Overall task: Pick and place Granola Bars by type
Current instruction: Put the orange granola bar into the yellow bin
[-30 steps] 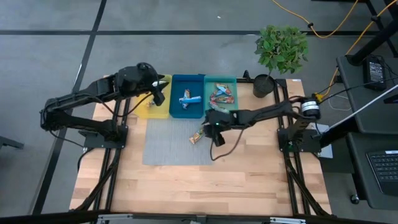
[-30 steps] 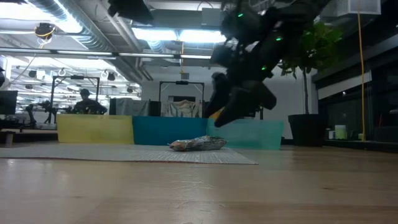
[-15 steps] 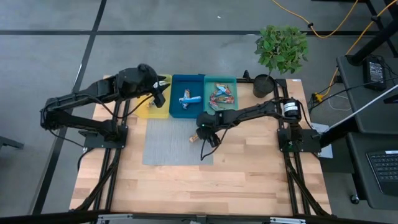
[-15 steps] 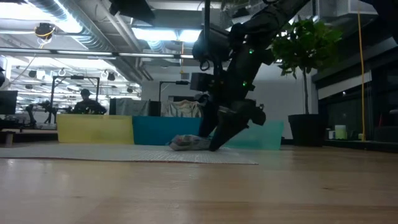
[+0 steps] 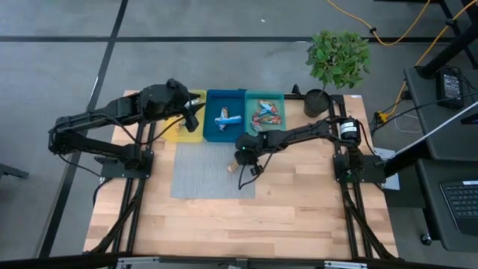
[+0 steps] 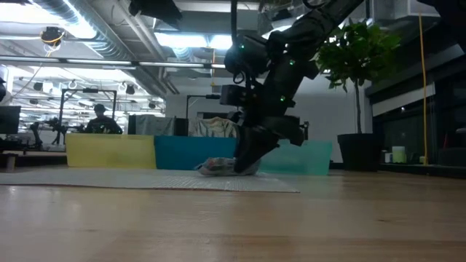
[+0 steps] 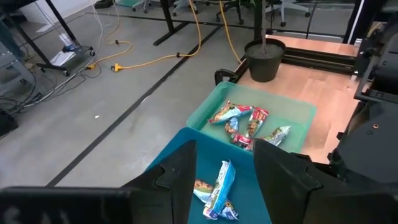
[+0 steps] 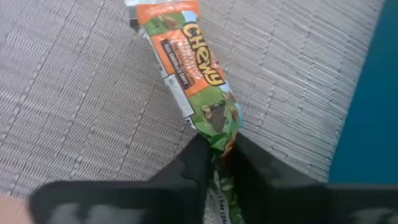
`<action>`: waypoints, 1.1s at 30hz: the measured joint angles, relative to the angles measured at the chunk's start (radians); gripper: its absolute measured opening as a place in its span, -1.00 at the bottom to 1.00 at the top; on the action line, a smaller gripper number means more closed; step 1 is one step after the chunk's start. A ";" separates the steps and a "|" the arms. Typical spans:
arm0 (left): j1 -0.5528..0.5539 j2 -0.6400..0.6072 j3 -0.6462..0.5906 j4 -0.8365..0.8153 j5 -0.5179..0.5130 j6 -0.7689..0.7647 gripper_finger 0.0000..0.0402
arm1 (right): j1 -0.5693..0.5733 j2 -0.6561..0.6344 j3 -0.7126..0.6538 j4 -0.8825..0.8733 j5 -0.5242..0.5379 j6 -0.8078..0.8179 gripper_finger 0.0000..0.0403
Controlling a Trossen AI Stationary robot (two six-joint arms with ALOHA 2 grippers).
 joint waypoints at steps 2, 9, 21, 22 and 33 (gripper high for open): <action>0.000 0.000 0.000 -0.001 0.000 0.000 -0.26 | -0.003 0.000 0.000 0.004 -0.001 0.009 -0.80; 0.000 0.000 0.000 -0.007 0.000 0.000 -0.25 | -0.003 0.000 0.000 0.011 0.000 0.010 -0.82; 0.000 0.000 0.000 -0.007 -0.001 0.000 -0.26 | 0.068 0.000 -0.001 0.011 0.002 0.019 -0.85; 0.000 0.000 0.000 -0.007 -0.001 0.000 -0.26 | 0.076 0.000 -0.001 0.011 0.002 0.019 -0.86; 0.000 0.000 0.000 -0.019 -0.001 0.000 -0.28 | 0.147 -0.108 -0.002 -0.023 0.092 0.084 -0.87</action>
